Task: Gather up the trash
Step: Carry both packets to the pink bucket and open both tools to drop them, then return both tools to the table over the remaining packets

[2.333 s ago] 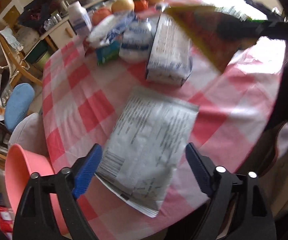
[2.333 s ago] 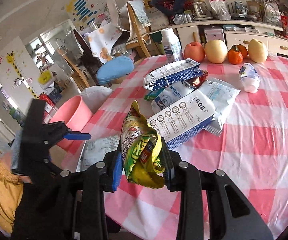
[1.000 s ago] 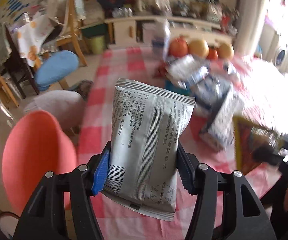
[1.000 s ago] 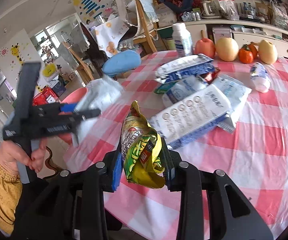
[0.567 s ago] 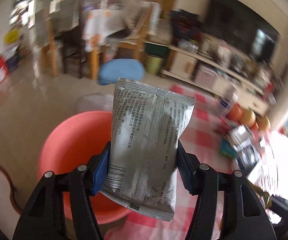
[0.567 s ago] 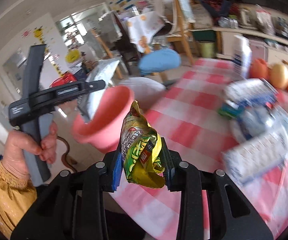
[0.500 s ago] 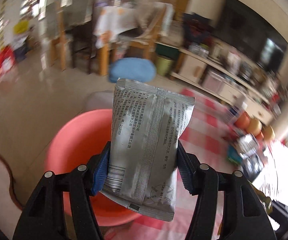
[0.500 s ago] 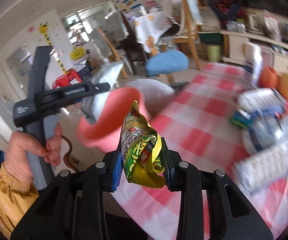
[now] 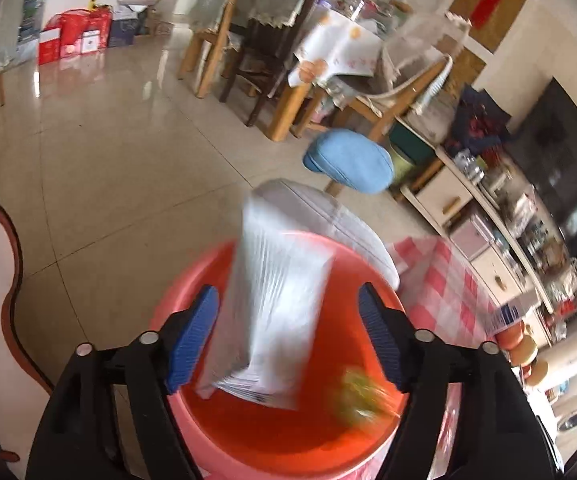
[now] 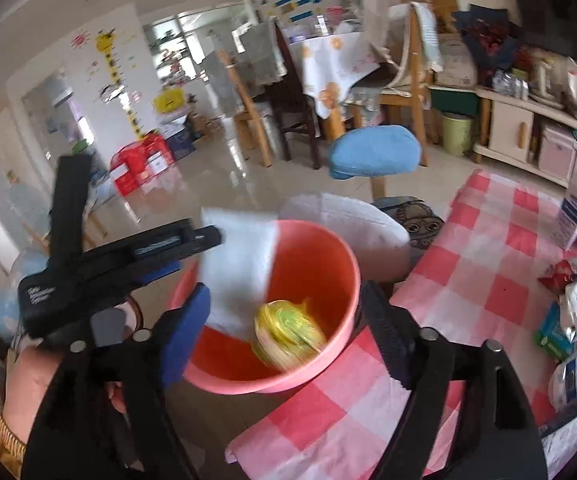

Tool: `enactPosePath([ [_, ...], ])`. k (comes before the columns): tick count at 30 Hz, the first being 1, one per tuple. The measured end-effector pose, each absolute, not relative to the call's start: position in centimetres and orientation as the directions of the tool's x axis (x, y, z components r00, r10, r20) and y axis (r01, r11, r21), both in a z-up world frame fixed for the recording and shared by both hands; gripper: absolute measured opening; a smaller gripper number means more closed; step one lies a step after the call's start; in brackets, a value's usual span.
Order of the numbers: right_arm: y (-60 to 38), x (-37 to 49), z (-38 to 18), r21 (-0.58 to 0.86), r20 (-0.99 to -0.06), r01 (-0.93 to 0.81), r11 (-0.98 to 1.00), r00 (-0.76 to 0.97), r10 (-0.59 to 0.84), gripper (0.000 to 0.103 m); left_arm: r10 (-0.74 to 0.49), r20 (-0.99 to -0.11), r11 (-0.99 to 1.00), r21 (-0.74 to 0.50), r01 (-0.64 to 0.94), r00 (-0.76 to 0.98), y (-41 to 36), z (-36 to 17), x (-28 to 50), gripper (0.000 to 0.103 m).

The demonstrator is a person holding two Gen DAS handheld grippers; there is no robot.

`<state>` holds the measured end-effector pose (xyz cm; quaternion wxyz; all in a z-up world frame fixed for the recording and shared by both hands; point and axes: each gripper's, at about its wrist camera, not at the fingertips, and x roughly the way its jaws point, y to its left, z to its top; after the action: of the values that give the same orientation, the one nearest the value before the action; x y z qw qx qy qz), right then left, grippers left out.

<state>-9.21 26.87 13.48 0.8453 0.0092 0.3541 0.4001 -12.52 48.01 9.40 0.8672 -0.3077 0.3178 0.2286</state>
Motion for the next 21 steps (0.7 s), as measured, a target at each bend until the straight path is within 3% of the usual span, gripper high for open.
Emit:
enactPosePath([
  [3, 25.1, -9.1, 12.9, 0.331, -0.586, -0.627, 0.705, 0.449, 0.674, 0.088, 0.249, -0.659, 0.701, -0.384, -0.602, 0.710, 48.0, 9.9, -13.2, 0.085],
  [7, 21.9, -9.5, 12.2, 0.312, -0.589, -0.589, 0.746, 0.496, 0.638, 0.092, 0.266, -0.554, 0.728, -0.421, -0.541, 0.789, 46.9, 11.3, -14.0, 0.095],
  [16, 15.6, -11.6, 11.1, 0.227, -0.560, -0.533, 0.815, 0.614, 0.557, 0.099, 0.205, -0.448, 0.861, -0.340, -0.378, 0.870, 41.4, 13.8, -12.2, 0.095],
  [21, 13.7, -13.1, 10.7, 0.146, -0.579, -0.528, 0.837, 0.640, 0.505, 0.099, 0.166, -0.472, 0.921, -0.239, -0.306, 0.866, 37.8, 14.9, -10.7, 0.095],
])
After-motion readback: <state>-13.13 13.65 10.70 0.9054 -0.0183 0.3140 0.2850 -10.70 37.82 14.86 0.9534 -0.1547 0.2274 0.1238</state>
